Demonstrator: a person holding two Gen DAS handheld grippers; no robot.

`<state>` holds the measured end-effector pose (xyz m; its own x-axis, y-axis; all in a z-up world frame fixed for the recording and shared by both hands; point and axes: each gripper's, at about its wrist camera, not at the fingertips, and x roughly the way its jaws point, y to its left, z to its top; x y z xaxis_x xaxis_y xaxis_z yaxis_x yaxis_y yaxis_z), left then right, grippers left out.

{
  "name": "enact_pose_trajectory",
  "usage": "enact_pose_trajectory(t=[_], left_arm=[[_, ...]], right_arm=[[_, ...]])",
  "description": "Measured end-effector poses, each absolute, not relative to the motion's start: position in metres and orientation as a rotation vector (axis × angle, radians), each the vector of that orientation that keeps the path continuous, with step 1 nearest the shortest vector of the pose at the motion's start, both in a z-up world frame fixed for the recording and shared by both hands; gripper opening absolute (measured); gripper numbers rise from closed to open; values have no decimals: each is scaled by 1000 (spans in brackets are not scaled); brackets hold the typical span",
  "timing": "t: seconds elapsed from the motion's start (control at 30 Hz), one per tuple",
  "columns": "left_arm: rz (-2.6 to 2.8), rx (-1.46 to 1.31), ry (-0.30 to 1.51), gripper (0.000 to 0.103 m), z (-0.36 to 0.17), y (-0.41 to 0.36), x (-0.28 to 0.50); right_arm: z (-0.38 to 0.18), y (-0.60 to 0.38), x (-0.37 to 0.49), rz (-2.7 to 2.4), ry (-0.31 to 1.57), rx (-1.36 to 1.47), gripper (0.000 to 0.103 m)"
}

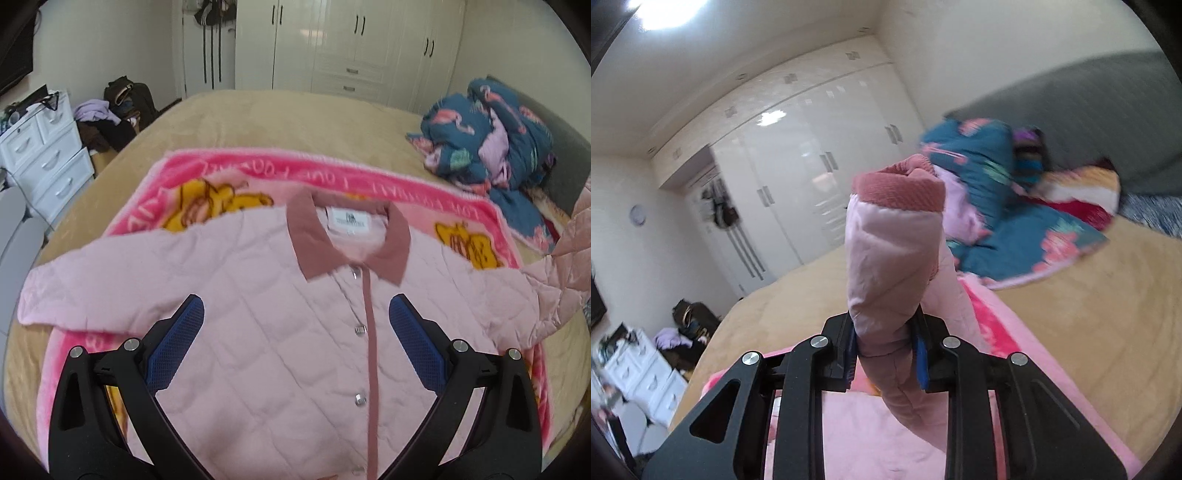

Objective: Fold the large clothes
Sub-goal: 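Lift the sleeve with the right tool and fold it across the jacket front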

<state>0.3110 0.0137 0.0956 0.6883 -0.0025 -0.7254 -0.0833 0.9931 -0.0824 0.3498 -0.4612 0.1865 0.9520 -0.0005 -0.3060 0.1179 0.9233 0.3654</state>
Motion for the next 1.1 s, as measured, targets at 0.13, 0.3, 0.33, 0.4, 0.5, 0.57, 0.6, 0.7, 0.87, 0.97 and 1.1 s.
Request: enact_pose_trajectory(t=[0.13,0.3,0.33,0.4,0.5,0.57,0.6,0.7,0.87,0.97,1.1], left_arm=[[22,-146,779,94,99,33,316],[1,-182,769,94,89,59,312],[-2,-189,768,94,88,63,310],[-1,-209,773,94,85,73,312],[-9,-249,774,94,85,85,313],[-34,-273,777,94,85,89,313],[-51,-283,778,94,85,90,313],[-83,-318,794,94,80,96,313],[-110,-385,826,94,71,107,313],[-115,-399,827,94,69,112,313],[-160,-461,820,94,69,118,312]], right_arm=[[197,-414,362,-18,293,333,23],[199,-369,377,32,301,299,23],[198,-358,379,47,304,294,23],[193,-340,380,73,313,294,23],[185,-311,377,121,334,298,23],[180,-295,375,146,345,297,23],[175,-285,373,163,352,295,23],[167,-260,369,197,368,290,23],[146,-215,368,243,398,271,23],[129,-195,368,258,423,273,23],[102,-170,371,273,466,271,23]])
